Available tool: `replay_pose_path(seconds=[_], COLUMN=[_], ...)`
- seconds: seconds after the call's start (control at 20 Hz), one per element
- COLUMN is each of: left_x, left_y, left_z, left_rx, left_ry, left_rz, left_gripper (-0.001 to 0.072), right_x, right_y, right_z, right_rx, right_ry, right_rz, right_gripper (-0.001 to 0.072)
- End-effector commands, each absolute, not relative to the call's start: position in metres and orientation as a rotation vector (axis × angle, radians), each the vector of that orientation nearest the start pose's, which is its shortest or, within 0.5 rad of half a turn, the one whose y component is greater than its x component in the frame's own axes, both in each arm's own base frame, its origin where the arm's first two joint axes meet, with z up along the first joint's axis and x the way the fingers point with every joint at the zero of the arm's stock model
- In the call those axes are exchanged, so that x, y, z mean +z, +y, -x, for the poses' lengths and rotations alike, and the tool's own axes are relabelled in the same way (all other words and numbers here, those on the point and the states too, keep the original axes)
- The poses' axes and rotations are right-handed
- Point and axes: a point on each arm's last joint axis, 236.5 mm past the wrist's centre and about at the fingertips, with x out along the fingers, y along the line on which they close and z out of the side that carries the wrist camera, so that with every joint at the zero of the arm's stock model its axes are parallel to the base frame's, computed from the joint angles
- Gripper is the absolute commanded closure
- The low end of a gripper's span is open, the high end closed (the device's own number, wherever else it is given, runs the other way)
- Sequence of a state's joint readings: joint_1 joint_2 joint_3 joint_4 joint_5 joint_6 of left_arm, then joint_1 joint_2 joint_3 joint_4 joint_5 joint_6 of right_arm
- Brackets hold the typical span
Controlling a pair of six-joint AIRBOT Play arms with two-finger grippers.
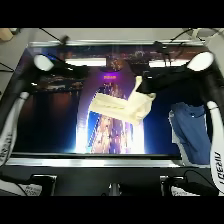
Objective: Fold the shirts.
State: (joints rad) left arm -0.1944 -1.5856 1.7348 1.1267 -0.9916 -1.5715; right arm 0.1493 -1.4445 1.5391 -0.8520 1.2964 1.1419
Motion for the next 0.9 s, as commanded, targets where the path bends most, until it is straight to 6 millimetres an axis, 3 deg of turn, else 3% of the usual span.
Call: replay_pose_path(seconds=[0.0, 0.1, 0.15, 0.2, 0.25, 0.35, 0.4, 0.5, 0.7, 0.75, 0.8, 0.85], left_x=[0.216, 0.25, 0.263, 0.27, 0.274, 0.272, 0.27, 0.264, 0.243, 0.239, 0.236, 0.235], left_y=[-0.061, -0.045, -0.046, -0.05, -0.054, -0.063, -0.067, -0.069, -0.069, -0.069, -0.069, -0.07], left_z=[-0.503, -0.485, -0.477, -0.47, -0.463, -0.454, -0.451, -0.45, -0.45, -0.449, -0.449, -0.449], left_rx=[-0.174, -0.153, -0.16, -0.172, -0.183, -0.216, -0.229, -0.241, -0.238, -0.238, -0.238, -0.238], left_ry=[0.714, 0.647, 0.625, 0.616, 0.619, 0.639, 0.653, 0.664, 0.711, 0.721, 0.725, 0.729], left_rz=[0.238, 0.24, 0.229, 0.216, 0.21, 0.165, 0.146, 0.123, 0.129, 0.13, 0.131, 0.131], left_gripper=[0.0684, 0.0683, 0.0683, 0.0683, 0.0684, 0.0683, 0.0683, 0.0683, 0.0683, 0.0683, 0.0683, 0.0683], right_x=[0.081, 0.043, 0.026, 0.015, 0.014, 0.016, 0.018, 0.016, -0.011, -0.022, -0.034, -0.048], right_y=[0.301, 0.337, 0.349, 0.358, 0.363, 0.347, 0.33, 0.273, 0.105, 0.082, 0.079, 0.091], right_z=[-0.434, -0.442, -0.447, -0.454, -0.458, -0.463, -0.46, -0.452, -0.428, -0.413, -0.4, -0.391], right_rx=[0.934, 0.937, 0.928, 0.917, 0.936, 0.935, 0.94, 0.905, 0.562, 0.516, 0.517, 0.535], right_ry=[1.0, 1.036, 1.047, 1.047, 1.027, 1.025, 1.043, 1.114, 1.393, 1.472, 1.519, 1.537], right_rz=[-0.265, -0.357, -0.414, -0.481, -0.512, -0.498, -0.453, -0.302, -0.064, -0.072, -0.113, -0.178], right_gripper=[0.0692, 0.0689, 0.0591, 0.0277, 0.0025, 0.003, 0.003, 0.0029, 0.0035, 0.0052, 0.0052, 0.0052])
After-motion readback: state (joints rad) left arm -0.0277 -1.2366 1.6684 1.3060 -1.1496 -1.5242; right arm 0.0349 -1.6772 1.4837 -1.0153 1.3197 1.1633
